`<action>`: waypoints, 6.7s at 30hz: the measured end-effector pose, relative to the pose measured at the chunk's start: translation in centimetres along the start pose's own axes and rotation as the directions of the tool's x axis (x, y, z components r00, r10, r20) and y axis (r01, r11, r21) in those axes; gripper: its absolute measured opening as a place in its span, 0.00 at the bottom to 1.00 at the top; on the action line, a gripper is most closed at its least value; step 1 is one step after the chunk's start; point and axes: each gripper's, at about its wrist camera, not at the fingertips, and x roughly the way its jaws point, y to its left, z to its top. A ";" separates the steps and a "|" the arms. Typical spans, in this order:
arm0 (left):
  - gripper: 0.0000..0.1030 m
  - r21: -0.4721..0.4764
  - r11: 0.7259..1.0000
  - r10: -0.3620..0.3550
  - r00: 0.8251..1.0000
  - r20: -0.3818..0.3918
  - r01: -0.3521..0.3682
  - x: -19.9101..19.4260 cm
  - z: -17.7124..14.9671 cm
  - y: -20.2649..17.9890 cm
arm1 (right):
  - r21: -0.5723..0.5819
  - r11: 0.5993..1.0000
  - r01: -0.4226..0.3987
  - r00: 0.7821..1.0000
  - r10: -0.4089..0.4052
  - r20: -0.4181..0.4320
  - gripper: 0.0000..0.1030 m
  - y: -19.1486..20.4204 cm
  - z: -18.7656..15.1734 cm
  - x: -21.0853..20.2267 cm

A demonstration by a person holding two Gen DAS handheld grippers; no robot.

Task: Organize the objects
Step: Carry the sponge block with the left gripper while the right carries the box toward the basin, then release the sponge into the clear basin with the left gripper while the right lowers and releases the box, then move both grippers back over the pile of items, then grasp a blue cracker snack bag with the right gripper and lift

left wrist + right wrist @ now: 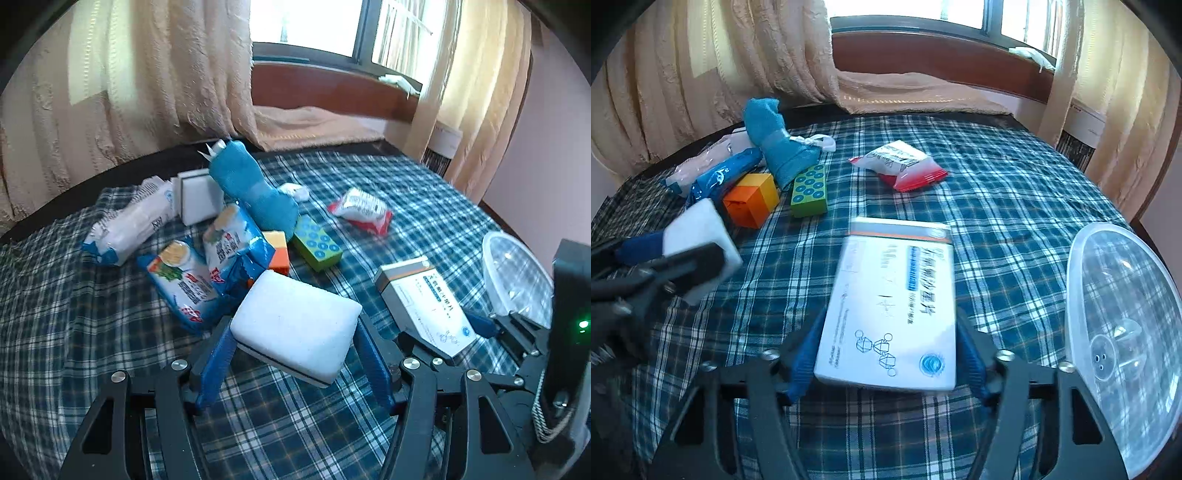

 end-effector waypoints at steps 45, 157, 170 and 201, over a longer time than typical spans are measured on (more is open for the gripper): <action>0.66 0.205 0.974 -0.091 0.996 -0.022 0.094 -0.2 1.5 -13.2 | 0.281 0.926 0.254 0.950 -0.294 0.109 0.63 -21.3 -4.1 -9.1; 0.97 -0.134 0.968 0.207 0.976 -0.066 -0.215 0.0 1.2 7.2 | 0.022 0.986 -0.165 0.981 0.162 0.105 0.64 -2.7 0.8 -4.6; 0.97 -0.202 0.953 0.211 0.973 -0.088 -0.225 0.5 0.7 9.9 | 0.017 0.965 -0.262 0.963 0.260 0.071 0.64 1.7 4.6 -2.1; 0.97 -0.317 0.888 0.290 0.941 -0.175 -0.332 0.8 0.0 15.5 | -0.329 0.938 -0.110 0.987 0.143 0.078 0.49 13.8 9.4 5.1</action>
